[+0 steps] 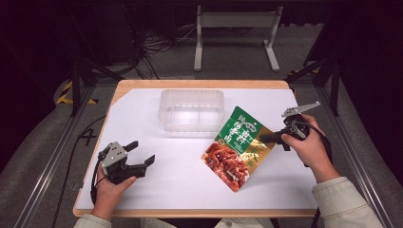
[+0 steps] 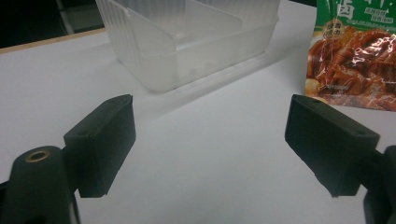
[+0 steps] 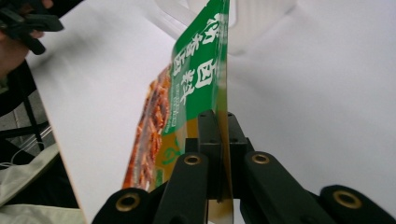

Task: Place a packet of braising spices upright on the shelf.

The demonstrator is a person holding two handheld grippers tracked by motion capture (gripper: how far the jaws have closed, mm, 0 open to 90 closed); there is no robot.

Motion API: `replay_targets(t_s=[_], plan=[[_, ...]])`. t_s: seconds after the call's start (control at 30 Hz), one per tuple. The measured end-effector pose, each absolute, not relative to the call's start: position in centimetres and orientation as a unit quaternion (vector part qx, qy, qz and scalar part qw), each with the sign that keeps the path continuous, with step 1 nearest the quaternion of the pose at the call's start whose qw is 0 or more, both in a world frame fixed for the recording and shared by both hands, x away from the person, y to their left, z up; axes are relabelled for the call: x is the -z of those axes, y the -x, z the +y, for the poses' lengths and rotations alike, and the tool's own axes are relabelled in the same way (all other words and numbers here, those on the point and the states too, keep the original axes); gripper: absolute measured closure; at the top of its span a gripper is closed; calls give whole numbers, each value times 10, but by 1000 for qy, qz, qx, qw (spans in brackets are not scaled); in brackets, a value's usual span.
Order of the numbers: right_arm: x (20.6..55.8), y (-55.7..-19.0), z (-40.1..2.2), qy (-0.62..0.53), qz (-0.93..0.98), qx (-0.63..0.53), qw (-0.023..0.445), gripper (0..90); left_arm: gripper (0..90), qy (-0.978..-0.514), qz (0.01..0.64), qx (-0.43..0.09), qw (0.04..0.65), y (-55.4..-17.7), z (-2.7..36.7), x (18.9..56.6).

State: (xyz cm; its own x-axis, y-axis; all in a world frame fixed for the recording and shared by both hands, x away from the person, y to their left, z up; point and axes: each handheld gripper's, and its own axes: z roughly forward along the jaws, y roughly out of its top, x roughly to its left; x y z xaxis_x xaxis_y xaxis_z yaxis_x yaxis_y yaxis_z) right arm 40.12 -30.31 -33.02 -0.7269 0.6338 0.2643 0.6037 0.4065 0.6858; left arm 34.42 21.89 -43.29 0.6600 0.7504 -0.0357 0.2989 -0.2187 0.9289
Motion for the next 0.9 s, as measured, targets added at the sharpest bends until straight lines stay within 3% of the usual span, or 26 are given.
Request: replay_targets(t_s=[0.53, 0.9], plan=[[282, -378, -301, -320, 839, -439, 34, 900, 170, -748, 351, -220, 519, -344, 219, 433], [262, -377, -309, -326, 830, -447, 71, 900, 170, -748, 351, -221, 519, -344, 219, 433]])
